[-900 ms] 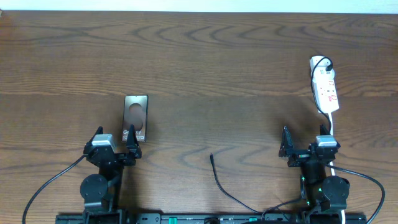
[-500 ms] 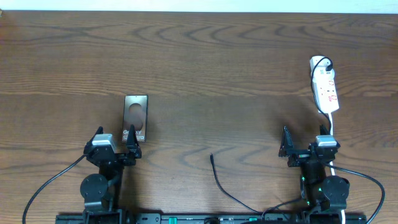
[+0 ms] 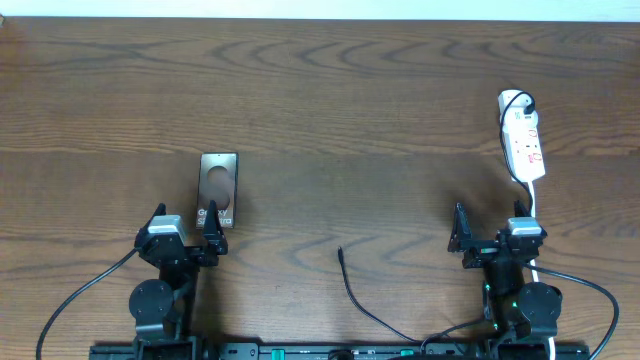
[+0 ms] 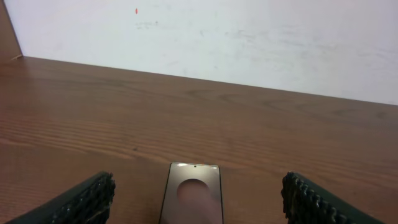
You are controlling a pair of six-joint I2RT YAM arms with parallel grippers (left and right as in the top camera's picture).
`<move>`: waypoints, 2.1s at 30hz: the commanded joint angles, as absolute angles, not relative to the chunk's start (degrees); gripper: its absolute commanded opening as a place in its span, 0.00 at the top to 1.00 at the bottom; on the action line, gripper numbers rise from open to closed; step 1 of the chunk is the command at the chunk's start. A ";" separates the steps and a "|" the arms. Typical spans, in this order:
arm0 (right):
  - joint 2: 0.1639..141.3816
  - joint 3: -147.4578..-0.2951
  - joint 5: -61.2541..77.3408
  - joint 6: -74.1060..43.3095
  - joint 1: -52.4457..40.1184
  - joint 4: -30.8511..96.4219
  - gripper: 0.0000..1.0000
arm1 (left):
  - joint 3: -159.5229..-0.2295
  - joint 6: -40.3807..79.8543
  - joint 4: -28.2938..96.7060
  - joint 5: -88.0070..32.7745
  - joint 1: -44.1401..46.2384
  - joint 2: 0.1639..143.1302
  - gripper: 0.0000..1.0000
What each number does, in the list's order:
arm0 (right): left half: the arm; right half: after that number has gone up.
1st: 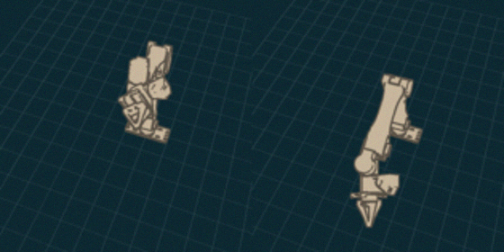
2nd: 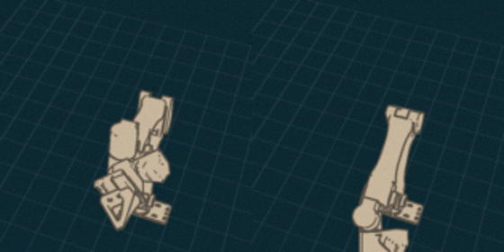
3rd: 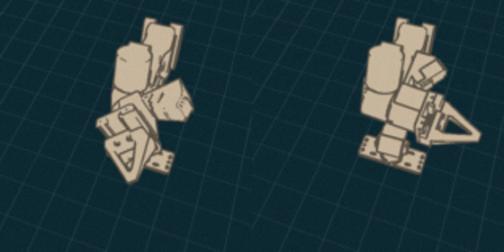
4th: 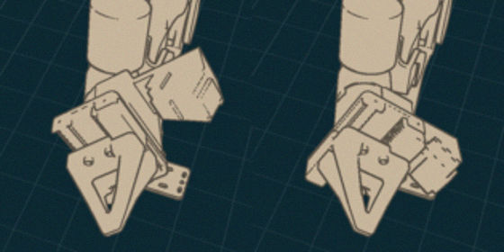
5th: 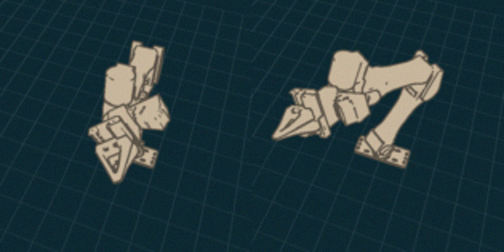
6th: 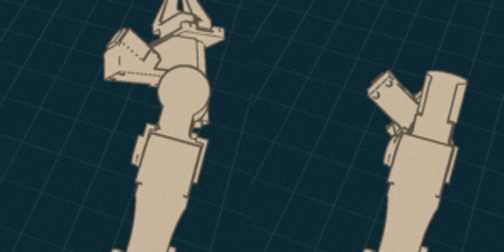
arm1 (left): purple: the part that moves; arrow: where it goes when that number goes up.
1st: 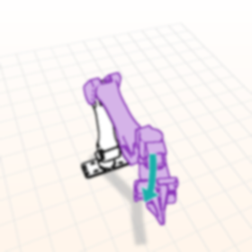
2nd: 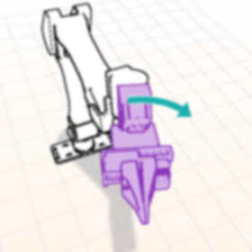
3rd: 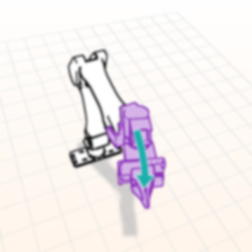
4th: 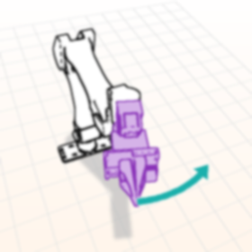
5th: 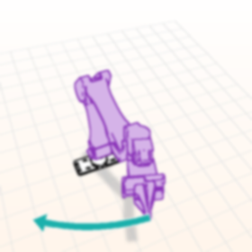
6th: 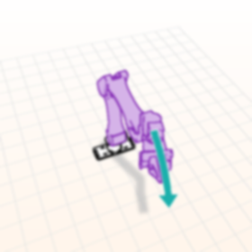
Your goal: Plug charger to phone and switch on socket
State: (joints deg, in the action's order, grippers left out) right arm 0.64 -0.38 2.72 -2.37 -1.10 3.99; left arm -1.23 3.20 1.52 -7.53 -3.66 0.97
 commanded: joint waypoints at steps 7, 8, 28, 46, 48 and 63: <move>0.75 -0.32 2.04 -2.72 -1.50 4.25 0.01 | -0.23 3.53 3.42 -7.88 -3.79 1.08 0.14; 0.75 -0.32 2.04 -2.72 -1.50 4.25 0.01 | -0.23 3.53 3.42 -7.88 -3.79 1.08 0.14; 0.75 -0.32 2.04 -2.72 -1.50 4.25 0.01 | -0.23 3.53 3.42 -7.88 -3.79 1.08 0.14; 0.75 -0.32 2.04 -2.72 -1.50 4.25 0.01 | -0.23 3.55 3.38 -7.88 -3.79 1.08 0.14; 0.75 -0.32 2.04 -2.72 -1.50 4.25 0.01 | -0.23 3.55 3.36 -7.88 -3.79 1.08 0.14; 0.75 -0.32 2.04 -2.72 -1.50 4.23 0.01 | -0.30 3.55 -9.13 -8.14 -3.79 1.08 0.14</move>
State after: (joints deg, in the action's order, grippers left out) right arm 0.69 -0.38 2.72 -2.37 -1.10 3.99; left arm -0.93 3.22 -6.90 -7.57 -3.66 1.02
